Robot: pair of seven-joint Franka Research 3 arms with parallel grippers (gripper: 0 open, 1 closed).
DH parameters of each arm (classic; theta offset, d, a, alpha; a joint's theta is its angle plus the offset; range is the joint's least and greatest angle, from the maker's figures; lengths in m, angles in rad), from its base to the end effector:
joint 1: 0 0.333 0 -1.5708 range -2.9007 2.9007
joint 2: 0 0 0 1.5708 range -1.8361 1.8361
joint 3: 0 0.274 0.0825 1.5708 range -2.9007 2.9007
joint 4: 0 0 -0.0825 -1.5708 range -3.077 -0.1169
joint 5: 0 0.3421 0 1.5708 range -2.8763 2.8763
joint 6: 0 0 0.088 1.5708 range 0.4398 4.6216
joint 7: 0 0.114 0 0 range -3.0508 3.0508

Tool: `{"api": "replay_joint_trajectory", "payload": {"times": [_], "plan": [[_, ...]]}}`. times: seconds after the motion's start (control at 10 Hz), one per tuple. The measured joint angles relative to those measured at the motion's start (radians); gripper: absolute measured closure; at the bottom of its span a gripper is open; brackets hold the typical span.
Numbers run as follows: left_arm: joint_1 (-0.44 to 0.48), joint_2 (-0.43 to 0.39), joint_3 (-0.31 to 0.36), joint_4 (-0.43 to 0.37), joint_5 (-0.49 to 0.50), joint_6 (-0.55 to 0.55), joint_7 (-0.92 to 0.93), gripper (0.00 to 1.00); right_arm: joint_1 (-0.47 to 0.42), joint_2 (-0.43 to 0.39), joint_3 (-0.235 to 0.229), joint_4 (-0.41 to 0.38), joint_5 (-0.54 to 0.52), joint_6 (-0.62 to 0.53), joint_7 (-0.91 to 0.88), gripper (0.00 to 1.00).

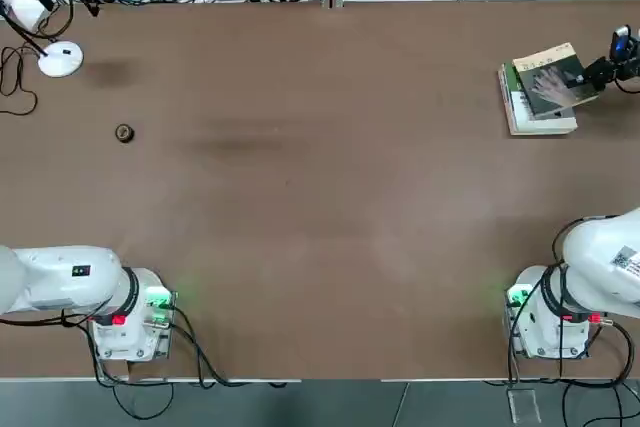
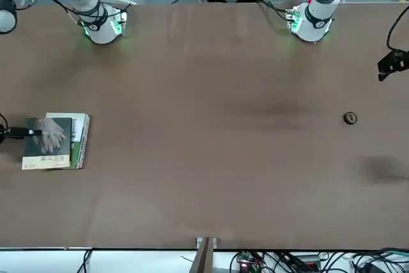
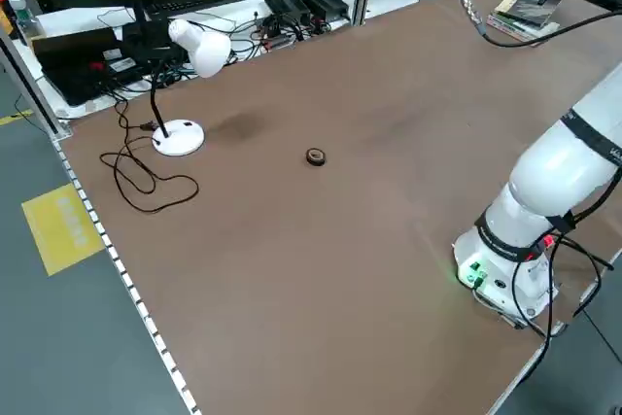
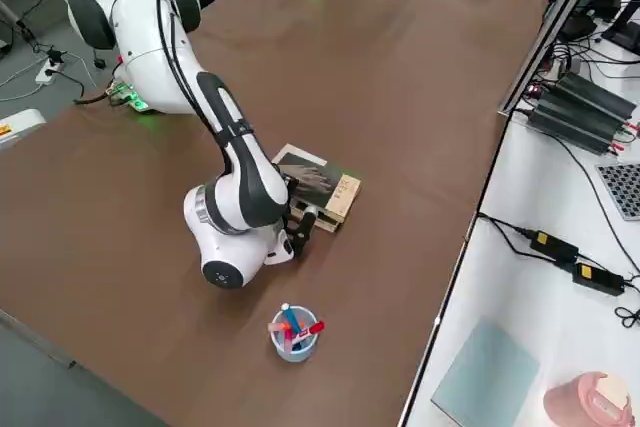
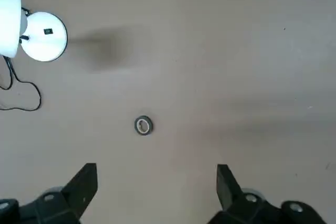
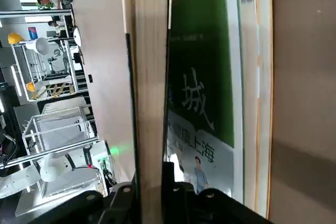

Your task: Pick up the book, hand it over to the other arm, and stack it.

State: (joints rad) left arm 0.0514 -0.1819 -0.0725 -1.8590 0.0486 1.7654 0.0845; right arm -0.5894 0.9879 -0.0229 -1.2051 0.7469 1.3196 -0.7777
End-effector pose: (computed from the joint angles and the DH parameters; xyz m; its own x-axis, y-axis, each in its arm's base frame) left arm 0.4783 -0.0079 0.5573 0.9900 -0.1145 0.0819 -0.1090 -0.9917 -0.0685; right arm 0.5353 -0.2626 0.1689 0.9871 0.0895 -0.1325 -0.0774 -0.4581 -0.8855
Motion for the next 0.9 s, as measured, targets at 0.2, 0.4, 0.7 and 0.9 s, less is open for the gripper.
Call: {"api": "replay_joint_trajectory", "payload": {"times": [0.2,0.4,0.7,0.9], "plan": [[0.000,0.000,0.000,0.000,0.000,0.000,0.001,0.00,0.000,0.000,0.000,0.000,0.000,0.001,0.000,0.84],[0.000,0.000,0.000,0.000,0.000,0.000,0.001,0.00,0.002,0.000,0.001,0.000,0.000,0.001,0.000,0.84],[0.000,0.000,0.000,-0.001,0.000,0.001,0.001,0.00,0.007,0.000,0.001,0.000,0.000,0.001,0.000,0.84],[0.000,0.000,0.000,-0.001,0.000,0.002,0.001,0.00,0.011,0.000,0.002,0.000,0.000,0.001,0.000,0.84]]}}
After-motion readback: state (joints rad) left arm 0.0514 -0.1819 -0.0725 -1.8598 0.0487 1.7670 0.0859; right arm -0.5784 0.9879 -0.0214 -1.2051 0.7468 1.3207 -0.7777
